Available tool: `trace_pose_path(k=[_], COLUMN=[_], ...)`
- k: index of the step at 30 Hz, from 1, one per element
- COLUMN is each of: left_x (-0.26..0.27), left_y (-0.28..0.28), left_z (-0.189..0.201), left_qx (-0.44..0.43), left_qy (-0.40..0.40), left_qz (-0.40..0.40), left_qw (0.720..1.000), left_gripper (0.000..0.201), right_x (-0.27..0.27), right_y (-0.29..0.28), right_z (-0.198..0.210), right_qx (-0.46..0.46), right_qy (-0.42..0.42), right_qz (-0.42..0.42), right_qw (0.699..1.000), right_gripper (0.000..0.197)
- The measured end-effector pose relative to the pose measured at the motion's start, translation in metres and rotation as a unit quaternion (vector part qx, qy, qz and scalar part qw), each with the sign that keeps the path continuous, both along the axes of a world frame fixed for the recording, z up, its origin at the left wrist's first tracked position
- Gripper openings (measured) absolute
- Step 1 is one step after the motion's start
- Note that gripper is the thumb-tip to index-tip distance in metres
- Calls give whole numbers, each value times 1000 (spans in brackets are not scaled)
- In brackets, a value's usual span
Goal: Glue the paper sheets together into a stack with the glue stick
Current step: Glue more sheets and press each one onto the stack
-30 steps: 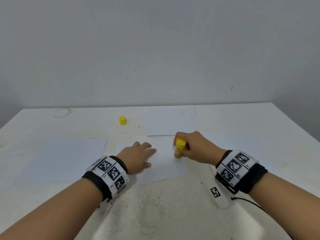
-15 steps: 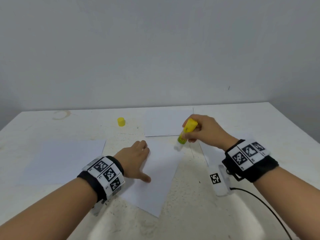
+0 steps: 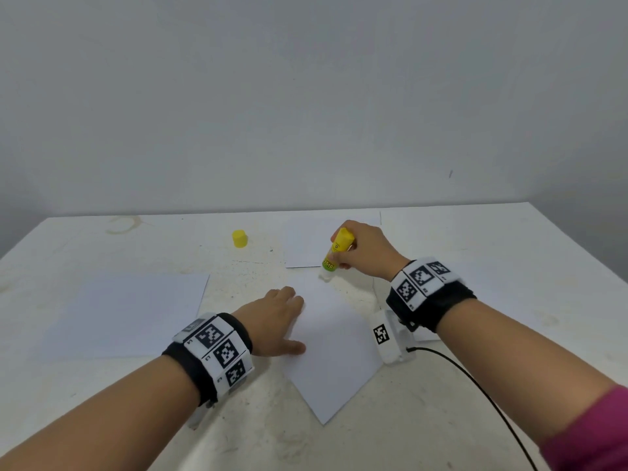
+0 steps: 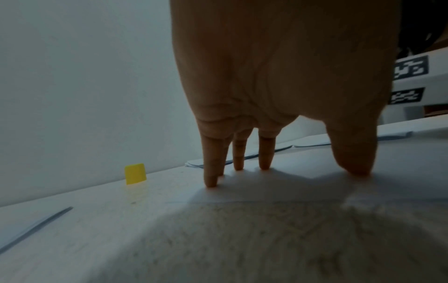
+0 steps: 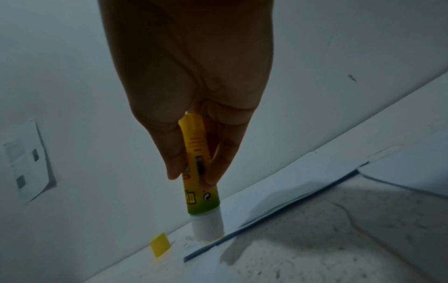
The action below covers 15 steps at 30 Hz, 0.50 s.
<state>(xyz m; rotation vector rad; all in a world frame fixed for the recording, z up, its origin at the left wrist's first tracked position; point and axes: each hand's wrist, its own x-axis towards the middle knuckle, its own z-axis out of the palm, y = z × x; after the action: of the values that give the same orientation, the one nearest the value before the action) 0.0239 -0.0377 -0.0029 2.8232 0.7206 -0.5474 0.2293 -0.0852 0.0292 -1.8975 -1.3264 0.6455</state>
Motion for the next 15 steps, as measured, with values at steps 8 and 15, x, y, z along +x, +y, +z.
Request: trace_pose_path(k=[8,15], left_x=[9,4], left_y=[-13,0], left_z=[2,3], left_qx=[19,38], left_qy=[28,9], left_qz=[35,13], left_qw=[999,999], left_gripper=[67,72], right_x=[-32,-21], right_y=[24,4], right_z=[-11,-3], right_qx=[-24,-99], right_qy=[-83,-172], right_qz=[88,181], right_qw=[992,963], right_gripper=[26,25])
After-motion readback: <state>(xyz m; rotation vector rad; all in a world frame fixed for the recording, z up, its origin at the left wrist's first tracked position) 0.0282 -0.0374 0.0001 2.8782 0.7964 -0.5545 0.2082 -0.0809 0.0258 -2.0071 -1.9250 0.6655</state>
